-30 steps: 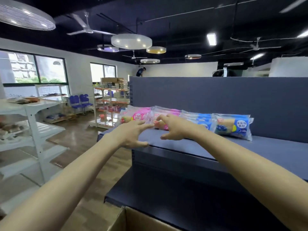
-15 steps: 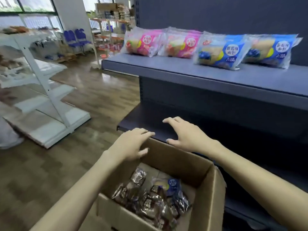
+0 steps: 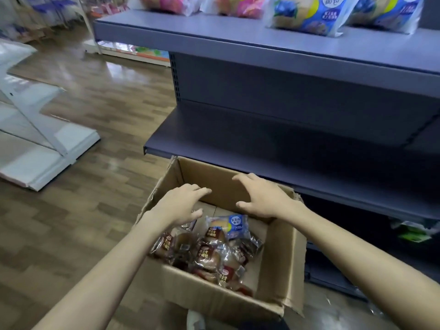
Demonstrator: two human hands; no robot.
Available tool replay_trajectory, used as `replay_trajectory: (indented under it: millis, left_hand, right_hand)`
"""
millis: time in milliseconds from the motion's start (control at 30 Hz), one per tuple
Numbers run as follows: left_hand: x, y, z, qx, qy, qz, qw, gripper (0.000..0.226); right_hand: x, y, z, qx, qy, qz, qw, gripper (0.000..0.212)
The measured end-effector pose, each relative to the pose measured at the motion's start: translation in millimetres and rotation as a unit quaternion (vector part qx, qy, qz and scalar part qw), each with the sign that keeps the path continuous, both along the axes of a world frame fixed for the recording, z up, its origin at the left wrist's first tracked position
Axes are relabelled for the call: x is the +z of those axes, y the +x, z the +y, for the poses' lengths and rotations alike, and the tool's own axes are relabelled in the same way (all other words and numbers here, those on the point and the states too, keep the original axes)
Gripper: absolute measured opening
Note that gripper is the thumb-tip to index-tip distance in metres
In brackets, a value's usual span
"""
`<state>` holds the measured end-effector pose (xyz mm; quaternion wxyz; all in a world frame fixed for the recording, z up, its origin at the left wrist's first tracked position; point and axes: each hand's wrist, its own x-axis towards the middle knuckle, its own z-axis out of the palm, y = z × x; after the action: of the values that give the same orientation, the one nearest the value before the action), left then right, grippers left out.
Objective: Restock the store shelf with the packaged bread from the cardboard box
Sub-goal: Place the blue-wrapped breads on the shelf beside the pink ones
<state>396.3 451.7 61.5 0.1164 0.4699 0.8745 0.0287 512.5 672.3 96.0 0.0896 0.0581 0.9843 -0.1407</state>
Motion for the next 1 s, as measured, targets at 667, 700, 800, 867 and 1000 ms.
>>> replay_trajectory:
  millis: [667, 700, 800, 867, 1000]
  left_hand:
    - [-141, -12, 76, 0.014, -0.171, -0.108, 0.979, 0.043]
    - [-148, -12, 79, 0.021, -0.163, -0.111, 0.980, 0.042]
    - [-167, -7, 90, 0.045, -0.128, -0.121, 0.983, 0.039]
    - [-176, -2, 99, 0.078, -0.097, -0.153, 0.980, 0.039]
    - [-190, 2, 117, 0.102, -0.091, -0.174, 0.975, 0.036]
  right_hand:
    - [-107, 20, -6, -0.160, -0.081, -0.192, 0.965, 0.081]
    - [-111, 16, -7, -0.160, -0.075, -0.197, 0.964, 0.079]
    - [-121, 6, -9, -0.159, -0.060, -0.220, 0.961, 0.072]
    - [-125, 1, -7, -0.156, -0.063, -0.229, 0.959, 0.070]
    - [-131, 2, -1, -0.148, -0.074, -0.239, 0.957, 0.072]
